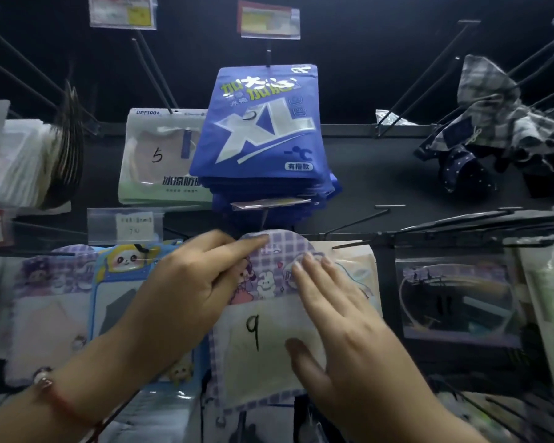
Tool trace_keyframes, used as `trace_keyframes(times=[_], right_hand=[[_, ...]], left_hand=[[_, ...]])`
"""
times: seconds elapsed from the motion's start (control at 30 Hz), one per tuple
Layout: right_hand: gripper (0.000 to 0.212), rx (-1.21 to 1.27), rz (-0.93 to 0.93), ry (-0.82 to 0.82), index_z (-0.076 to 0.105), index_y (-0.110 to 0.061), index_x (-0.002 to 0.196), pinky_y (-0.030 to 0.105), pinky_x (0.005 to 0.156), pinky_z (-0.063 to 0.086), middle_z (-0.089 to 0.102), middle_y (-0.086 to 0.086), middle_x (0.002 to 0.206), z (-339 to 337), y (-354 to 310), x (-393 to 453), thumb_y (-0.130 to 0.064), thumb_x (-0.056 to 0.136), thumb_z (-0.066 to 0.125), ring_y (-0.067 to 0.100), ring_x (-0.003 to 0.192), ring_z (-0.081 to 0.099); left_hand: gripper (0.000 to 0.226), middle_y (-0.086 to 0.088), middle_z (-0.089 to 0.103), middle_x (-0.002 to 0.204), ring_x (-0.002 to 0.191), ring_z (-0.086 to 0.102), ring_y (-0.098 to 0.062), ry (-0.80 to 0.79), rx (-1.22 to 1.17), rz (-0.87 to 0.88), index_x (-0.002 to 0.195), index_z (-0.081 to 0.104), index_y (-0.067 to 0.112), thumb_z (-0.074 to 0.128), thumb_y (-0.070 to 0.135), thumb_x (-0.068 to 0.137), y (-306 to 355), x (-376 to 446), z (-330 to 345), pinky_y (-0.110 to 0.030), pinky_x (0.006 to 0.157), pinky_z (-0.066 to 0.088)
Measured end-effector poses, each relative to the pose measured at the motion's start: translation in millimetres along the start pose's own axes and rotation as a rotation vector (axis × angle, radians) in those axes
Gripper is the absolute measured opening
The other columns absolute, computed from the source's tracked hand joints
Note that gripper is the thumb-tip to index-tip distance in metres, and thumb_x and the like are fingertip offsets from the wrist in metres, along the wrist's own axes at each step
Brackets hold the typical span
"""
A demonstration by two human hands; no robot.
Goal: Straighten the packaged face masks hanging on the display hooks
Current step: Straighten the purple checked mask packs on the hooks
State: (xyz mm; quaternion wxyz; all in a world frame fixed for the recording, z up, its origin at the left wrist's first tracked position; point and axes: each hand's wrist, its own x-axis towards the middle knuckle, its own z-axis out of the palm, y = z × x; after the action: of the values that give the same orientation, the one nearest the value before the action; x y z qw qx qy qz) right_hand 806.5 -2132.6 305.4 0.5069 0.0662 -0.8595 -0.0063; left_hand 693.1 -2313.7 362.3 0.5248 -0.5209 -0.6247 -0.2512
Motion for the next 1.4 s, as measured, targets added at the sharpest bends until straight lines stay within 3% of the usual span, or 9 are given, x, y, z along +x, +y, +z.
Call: trace_keyframes(times=[0.13, 0.3, 0.43, 0.57, 0.7, 0.8, 0.93, 1.07, 1.4], right_hand=[[0.079, -0.026, -0.033, -0.078, 0.026, -0.018, 0.154, 0.029, 0.119, 0.009, 0.025, 0.000, 0.160, 10.6, -0.9, 3.2, -0.047, 0.083, 0.045, 0.019, 0.148, 0.018], [0.080, 0.041, -0.027, -0.159, -0.010, -0.036, 0.154, 0.019, 0.109, -0.019, -0.022, -0.020, 0.158, 23.7, 6.0, 7.6, -0.058, 0.083, 0.020, 0.002, 0.143, -0.027], [0.077, 0.072, -0.020, -0.187, -0.011, -0.035, 0.154, 0.013, 0.103, -0.023, -0.028, -0.021, 0.155, 27.3, 0.9, 9.9, -0.051, 0.096, 0.038, 0.002, 0.142, -0.028], [0.079, 0.084, 0.023, -0.229, -0.013, -0.039, 0.153, 0.008, 0.096, -0.025, -0.029, -0.020, 0.155, 25.2, -4.2, 14.3, -0.049, 0.098, 0.043, 0.000, 0.141, -0.028], [0.077, 0.074, 0.061, -0.218, -0.011, -0.040, 0.153, 0.013, 0.105, -0.018, -0.025, -0.019, 0.157, 26.8, -2.3, 14.3, -0.051, 0.098, 0.042, 0.001, 0.143, -0.026], [0.077, 0.078, 0.090, -0.247, -0.011, -0.041, 0.153, 0.017, 0.109, -0.014, -0.025, -0.020, 0.157, 27.5, -2.1, 15.5, -0.052, 0.098, 0.042, 0.001, 0.143, -0.025], [0.076, 0.054, 0.106, -0.281, -0.006, -0.041, 0.154, 0.019, 0.107, -0.014, -0.021, -0.018, 0.159, 26.8, -8.1, 16.6, -0.055, 0.097, 0.042, 0.004, 0.145, -0.020], [0.074, 0.013, 0.115, -0.332, -0.001, -0.039, 0.154, 0.019, 0.105, -0.016, -0.015, -0.014, 0.162, 17.7, -22.9, 13.4, -0.055, 0.097, 0.042, 0.007, 0.147, -0.017], [0.071, -0.016, -0.010, -0.398, 0.002, -0.038, 0.154, 0.017, 0.104, -0.014, -0.005, -0.014, 0.163, 27.6, -112.5, 32.8, -0.055, 0.097, 0.040, 0.006, 0.148, -0.009]], left_hand=[[0.033, 0.010, 0.063, 0.099, 0.090, 0.061, -0.006, 0.050, -0.042, -0.064, 0.128, 0.067, 0.024, 0.057, 0.013, 0.099, -8.5, 8.9, 3.1, -0.028, 0.077, 0.051], [0.036, 0.014, 0.057, 0.096, 0.087, 0.057, -0.001, -0.018, -0.002, -0.200, 0.133, 0.060, 0.033, 0.054, 0.018, 0.100, -23.1, 7.5, 4.8, -0.025, 0.076, 0.052], [0.037, 0.016, 0.056, 0.097, 0.088, 0.056, -0.001, -0.057, 0.009, -0.242, 0.131, 0.061, 0.040, 0.052, 0.019, 0.102, -24.0, 11.7, 2.3, -0.020, 0.075, 0.047], [0.036, 0.018, 0.055, 0.097, 0.087, 0.056, -0.001, -0.101, -0.035, -0.285, 0.130, 0.061, 0.044, 0.051, 0.023, 0.102, -24.6, 18.3, 4.2, -0.017, 0.072, 0.043], [0.035, 0.017, 0.055, 0.093, 0.088, 0.054, 0.007, -0.243, -0.073, -0.427, 0.132, 0.059, 0.045, 0.049, 0.027, 0.104, -25.5, 22.2, 12.3, -0.006, 0.067, 0.039], [0.038, 0.021, 0.049, 0.095, 0.090, 0.050, -0.002, -0.252, 0.120, -0.320, 0.138, 0.053, 0.042, 0.045, 0.028, 0.104, -26.3, 19.4, 13.3, -0.013, 0.073, 0.037], [0.043, 0.001, 0.050, 0.138, 0.121, 0.046, -0.018, -0.293, 0.387, -0.201, 0.145, 0.047, 0.034, 0.041, 0.040, 0.102, -30.3, -5.8, 14.6, -0.037, 0.100, 0.041], [0.055, -0.011, 0.029, 0.161, 0.147, 0.030, -0.032, -0.383, 0.475, -0.215, 0.147, 0.046, 0.032, 0.036, 0.052, 0.096, -30.9, -50.1, -2.4, -0.049, 0.114, 0.030], [0.060, 0.000, 0.053, 0.146, 0.128, 0.053, -0.023, -0.403, 0.449, -0.450, 0.141, 0.053, 0.035, 0.028, 0.063, 0.094, -62.0, -138.5, -92.0, -0.043, 0.098, 0.047]])
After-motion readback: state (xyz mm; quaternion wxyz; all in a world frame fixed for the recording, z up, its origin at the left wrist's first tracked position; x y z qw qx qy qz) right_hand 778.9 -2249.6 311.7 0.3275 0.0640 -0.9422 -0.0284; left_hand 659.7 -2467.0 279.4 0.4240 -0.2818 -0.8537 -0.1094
